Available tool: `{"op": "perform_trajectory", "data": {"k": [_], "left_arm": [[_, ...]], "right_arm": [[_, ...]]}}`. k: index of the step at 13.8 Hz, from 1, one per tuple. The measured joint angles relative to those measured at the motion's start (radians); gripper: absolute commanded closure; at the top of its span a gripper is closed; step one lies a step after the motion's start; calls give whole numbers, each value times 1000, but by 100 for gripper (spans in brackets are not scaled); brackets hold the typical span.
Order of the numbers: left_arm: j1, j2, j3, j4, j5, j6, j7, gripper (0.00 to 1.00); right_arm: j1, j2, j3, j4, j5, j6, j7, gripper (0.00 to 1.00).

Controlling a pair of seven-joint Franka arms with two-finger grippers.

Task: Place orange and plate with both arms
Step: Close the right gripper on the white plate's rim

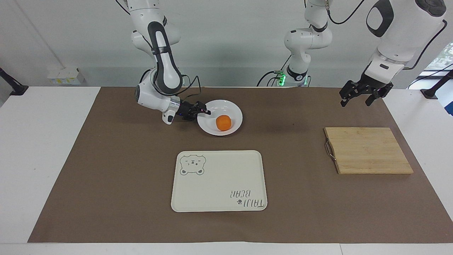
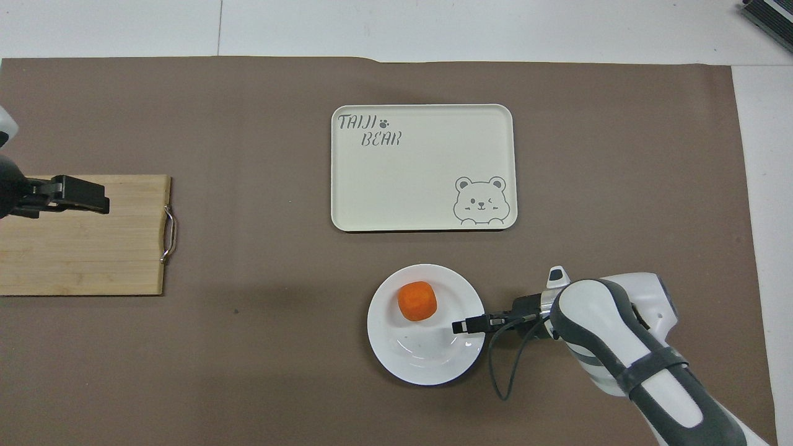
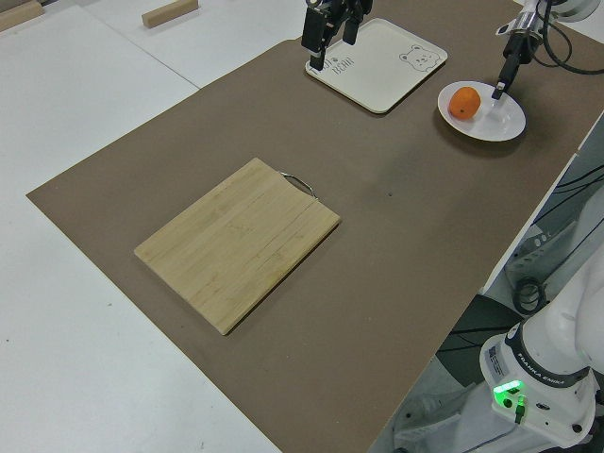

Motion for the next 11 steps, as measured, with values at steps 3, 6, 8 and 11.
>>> {"op": "perform_trajectory", "data": {"k": [3,6,8,11], "left_arm": [[2,11,3,54,0,-83,-1,0],[2,25,5,75,0,-91,-2,0],[4,28,7,75,0,-92,-4,0],[5,28,7,75,0,-92,-4,0]], "right_arm": [[1,0,0,-3,0,24,0,100],[10,0,0,-1,0,49,-53,100],[13,0,0,4,0,53,-97,100],[13,0,0,10,31,48,-109,100]]}}
